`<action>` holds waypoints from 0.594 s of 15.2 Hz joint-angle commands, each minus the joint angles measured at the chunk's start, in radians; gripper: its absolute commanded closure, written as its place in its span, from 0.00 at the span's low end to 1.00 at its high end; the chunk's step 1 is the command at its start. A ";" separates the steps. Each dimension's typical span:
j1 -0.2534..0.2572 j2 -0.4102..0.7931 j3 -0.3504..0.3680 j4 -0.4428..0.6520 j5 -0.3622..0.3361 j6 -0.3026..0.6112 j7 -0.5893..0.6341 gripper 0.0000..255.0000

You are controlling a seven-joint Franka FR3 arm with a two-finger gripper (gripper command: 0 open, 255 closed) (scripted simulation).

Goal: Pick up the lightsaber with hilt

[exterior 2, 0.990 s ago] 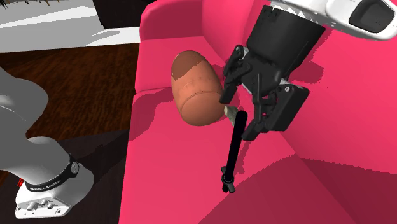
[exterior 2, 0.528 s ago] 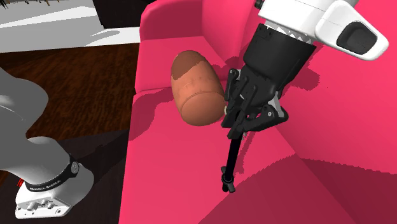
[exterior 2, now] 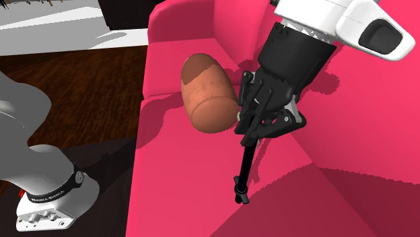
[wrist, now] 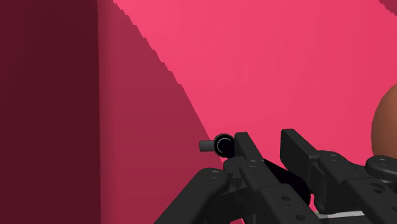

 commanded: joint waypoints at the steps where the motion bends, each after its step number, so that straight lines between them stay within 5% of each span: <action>1: 0.000 0.003 0.000 0.023 0.000 -0.020 -0.002 1.00; 9: -0.002 0.023 -0.001 0.158 0.001 -0.135 -0.015 1.00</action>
